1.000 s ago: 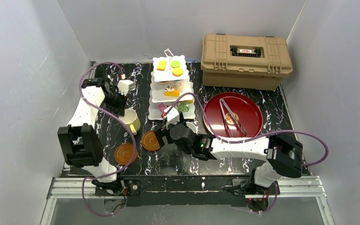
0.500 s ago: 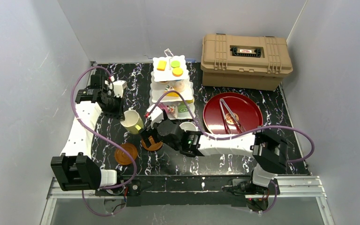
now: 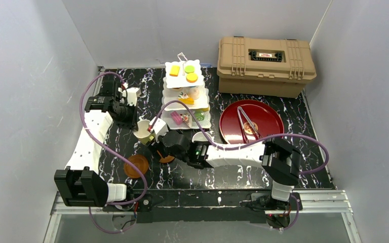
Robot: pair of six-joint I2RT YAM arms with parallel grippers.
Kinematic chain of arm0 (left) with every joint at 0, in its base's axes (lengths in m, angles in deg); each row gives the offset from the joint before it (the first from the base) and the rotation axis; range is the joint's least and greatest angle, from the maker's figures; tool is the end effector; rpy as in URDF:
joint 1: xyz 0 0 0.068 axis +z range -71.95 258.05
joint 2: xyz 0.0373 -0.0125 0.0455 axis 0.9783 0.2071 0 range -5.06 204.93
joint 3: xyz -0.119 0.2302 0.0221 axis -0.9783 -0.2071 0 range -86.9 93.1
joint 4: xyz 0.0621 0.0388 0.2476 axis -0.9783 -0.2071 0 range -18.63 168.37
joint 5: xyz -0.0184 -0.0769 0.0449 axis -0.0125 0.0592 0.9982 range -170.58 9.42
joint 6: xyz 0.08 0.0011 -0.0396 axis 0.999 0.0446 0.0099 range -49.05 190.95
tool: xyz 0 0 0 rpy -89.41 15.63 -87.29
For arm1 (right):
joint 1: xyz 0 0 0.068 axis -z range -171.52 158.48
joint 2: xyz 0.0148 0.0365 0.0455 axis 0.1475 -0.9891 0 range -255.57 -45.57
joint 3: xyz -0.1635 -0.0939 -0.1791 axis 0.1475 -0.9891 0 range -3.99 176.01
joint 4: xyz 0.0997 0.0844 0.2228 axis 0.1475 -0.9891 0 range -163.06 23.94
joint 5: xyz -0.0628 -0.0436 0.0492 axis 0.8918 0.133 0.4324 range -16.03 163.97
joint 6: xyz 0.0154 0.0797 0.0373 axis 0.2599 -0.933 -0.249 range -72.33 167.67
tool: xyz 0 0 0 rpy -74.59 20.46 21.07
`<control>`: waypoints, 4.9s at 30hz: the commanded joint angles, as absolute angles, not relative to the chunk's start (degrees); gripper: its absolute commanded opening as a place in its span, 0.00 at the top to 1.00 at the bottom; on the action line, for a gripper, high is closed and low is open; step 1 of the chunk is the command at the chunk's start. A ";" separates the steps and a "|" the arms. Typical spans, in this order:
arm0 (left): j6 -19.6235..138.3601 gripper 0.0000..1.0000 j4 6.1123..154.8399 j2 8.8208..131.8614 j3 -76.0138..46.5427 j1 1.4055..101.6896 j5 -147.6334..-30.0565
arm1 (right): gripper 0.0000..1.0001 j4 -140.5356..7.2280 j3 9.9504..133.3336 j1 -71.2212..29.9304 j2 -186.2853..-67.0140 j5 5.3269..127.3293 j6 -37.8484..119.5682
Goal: Serve the afternoon tea
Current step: Pick up the cup at the center of the board, then place the cup on the coaster, then reset both arms
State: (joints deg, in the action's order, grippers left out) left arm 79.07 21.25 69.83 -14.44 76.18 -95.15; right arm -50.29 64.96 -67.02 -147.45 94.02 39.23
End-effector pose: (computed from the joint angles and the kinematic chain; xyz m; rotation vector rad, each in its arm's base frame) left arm 0.2742 -0.0290 0.2752 0.3144 2.5660 -0.2913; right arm 0.1388 0.4282 0.2341 -0.8398 1.7144 0.6853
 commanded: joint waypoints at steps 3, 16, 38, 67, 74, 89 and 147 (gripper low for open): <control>79.85 1.00 19.43 65.04 -14.07 76.01 -97.52 | 0.56 -50.65 69.59 -66.95 -147.64 91.57 41.32; 79.76 0.29 19.32 64.96 -12.42 75.91 -102.67 | 0.99 -47.63 61.96 -66.99 -144.63 92.22 42.23; 78.50 0.02 20.62 64.86 -11.14 75.99 -100.63 | 0.99 -41.61 48.94 -67.10 -137.35 95.76 40.02; 75.73 0.02 23.86 66.04 -10.33 77.96 -99.18 | 0.02 -35.34 42.93 -68.42 -135.98 99.83 38.94; 74.74 0.02 24.16 66.87 -9.89 81.86 -102.00 | 0.02 -44.39 46.71 -68.38 -128.96 105.21 39.80; 71.41 0.02 66.43 59.04 -37.69 82.30 -105.20 | 0.02 -63.34 35.78 -32.32 -99.98 110.51 35.62; 70.40 0.02 136.57 80.40 -69.61 81.76 -91.75 | 0.02 2.24 10.99 -0.26 -137.75 103.85 48.11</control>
